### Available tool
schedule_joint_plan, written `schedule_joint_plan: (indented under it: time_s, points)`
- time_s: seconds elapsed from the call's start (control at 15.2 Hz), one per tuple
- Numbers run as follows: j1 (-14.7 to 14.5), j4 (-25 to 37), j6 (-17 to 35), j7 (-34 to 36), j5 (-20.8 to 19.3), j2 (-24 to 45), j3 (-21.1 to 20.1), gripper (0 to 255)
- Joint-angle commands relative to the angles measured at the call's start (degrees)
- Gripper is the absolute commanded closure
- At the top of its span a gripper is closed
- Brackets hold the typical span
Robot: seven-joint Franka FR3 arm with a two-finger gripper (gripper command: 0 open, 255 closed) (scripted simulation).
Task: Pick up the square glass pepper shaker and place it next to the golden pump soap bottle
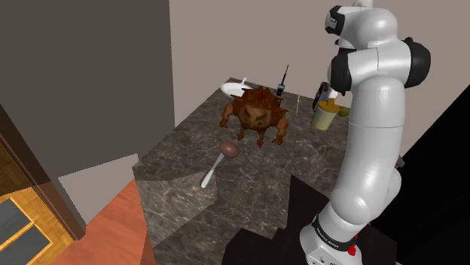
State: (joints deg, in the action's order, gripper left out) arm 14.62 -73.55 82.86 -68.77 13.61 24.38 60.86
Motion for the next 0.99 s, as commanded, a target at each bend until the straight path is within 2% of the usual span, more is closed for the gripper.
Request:
schedule_joint_plan:
  time_s: [0.0, 0.92]
  points:
    - [-1.0, -2.3, 1.8, 0.2, -0.4, -0.5, 0.2, 255]
    - [-5.1, -15.4, 13.3, 1.0, -1.3, -1.9, 0.6, 255]
